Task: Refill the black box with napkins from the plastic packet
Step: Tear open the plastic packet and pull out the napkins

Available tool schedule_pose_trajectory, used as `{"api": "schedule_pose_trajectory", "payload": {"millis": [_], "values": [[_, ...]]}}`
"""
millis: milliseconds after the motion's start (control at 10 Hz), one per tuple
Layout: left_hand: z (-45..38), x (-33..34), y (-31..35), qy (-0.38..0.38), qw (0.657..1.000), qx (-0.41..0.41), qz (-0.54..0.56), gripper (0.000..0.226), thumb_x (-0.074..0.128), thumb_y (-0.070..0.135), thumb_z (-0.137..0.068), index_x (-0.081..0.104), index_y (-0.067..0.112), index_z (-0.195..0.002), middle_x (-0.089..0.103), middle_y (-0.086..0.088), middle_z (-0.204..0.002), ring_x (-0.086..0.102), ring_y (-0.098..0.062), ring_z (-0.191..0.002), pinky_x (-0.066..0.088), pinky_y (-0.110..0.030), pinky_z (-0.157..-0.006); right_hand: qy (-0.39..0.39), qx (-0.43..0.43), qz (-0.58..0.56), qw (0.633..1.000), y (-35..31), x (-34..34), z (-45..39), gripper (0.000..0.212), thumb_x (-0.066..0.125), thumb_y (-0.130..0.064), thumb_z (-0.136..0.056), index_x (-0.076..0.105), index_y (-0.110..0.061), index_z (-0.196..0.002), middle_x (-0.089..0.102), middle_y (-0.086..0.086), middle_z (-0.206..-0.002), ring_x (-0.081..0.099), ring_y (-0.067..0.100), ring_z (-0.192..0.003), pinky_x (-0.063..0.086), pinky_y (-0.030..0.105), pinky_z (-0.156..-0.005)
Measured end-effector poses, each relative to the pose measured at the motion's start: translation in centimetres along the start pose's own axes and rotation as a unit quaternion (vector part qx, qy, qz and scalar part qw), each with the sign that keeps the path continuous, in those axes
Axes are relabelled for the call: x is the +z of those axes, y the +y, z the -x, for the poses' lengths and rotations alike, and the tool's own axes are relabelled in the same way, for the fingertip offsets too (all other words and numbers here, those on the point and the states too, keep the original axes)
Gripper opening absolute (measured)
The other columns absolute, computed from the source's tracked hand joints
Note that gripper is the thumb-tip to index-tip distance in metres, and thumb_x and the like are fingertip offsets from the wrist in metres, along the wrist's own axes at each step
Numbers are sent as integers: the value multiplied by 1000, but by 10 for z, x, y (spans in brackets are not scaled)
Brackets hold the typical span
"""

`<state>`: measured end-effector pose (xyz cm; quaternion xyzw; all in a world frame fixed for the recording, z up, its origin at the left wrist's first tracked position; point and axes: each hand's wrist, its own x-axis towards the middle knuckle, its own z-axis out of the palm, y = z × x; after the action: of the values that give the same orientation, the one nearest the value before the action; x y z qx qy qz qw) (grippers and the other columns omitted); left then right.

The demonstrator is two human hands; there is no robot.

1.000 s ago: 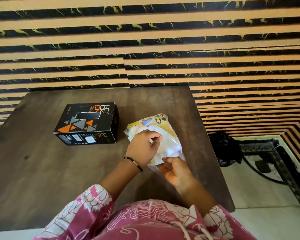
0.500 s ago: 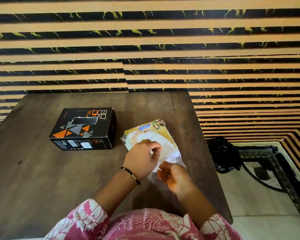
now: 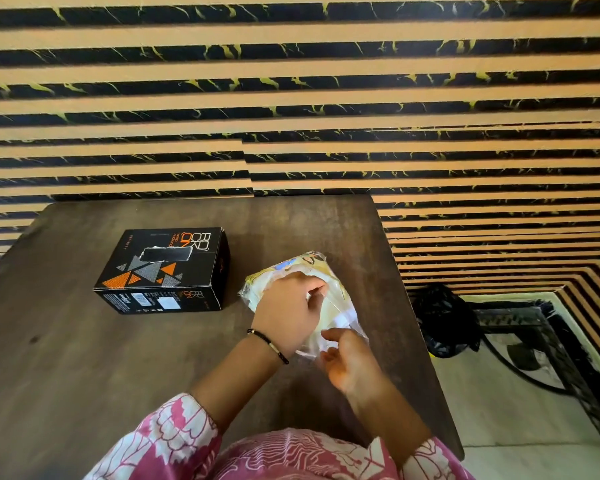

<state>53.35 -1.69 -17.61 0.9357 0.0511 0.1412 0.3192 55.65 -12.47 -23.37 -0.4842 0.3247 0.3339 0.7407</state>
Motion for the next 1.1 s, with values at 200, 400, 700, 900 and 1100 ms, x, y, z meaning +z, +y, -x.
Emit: {"api": "schedule_pose_trajectory", "payload": {"millis": [200, 400, 700, 900, 1100], "values": [[11, 7, 1, -30, 999, 18, 0, 20, 47, 24, -84, 65, 16, -80, 67, -2, -76, 58, -18, -72, 51, -40, -68, -3, 45, -23, 999, -8, -3, -6, 9, 58, 5, -78, 51, 0, -77, 48, 16, -74, 46, 22, -58, 44, 29, -53], [14, 11, -1, -45, 999, 5, 19, 28, 44, 29, -84, 69, 18, -92, 71, -2, -89, 62, -19, -83, 52, -34, -75, -7, 6, 13, 1000, -13, 2, -8, 11, 58, 2, -80, 59, -5, -72, 53, 9, -67, 48, 16, -58, 40, 23, -52], [16, 15, -1, -48, 998, 4, 45, 30, 44, 33, -87, 68, 15, -84, 70, -4, -85, 60, -16, -81, 50, -34, -72, -86, -55, -23, 995, -3, 9, 7, 25, 47, -5, -91, 57, -9, -113, 64, 13, -87, 64, 22, -68, 53, 31, -54], [26, 15, 9, -197, 976, 35, 81, 43, 39, 43, -86, 68, 14, -97, 71, -5, -95, 60, -15, -87, 46, -28, -80, -91, -19, -11, 996, 2, 6, 16, 38, 29, 8, -95, 30, 19, -131, 37, 37, -139, 39, 50, -125, 49, 16, -57], [5, -3, -29, -27, 978, -113, 175, 62, 37, 55, -69, 64, 13, -105, 62, 0, -109, 58, -18, -105, 43, -30, -95, -115, -51, 84, 988, -20, -14, 14, 46, 53, -2, -88, 41, 0, -132, 60, 16, -113, 60, 29, -92, 49, 37, -72]]}}
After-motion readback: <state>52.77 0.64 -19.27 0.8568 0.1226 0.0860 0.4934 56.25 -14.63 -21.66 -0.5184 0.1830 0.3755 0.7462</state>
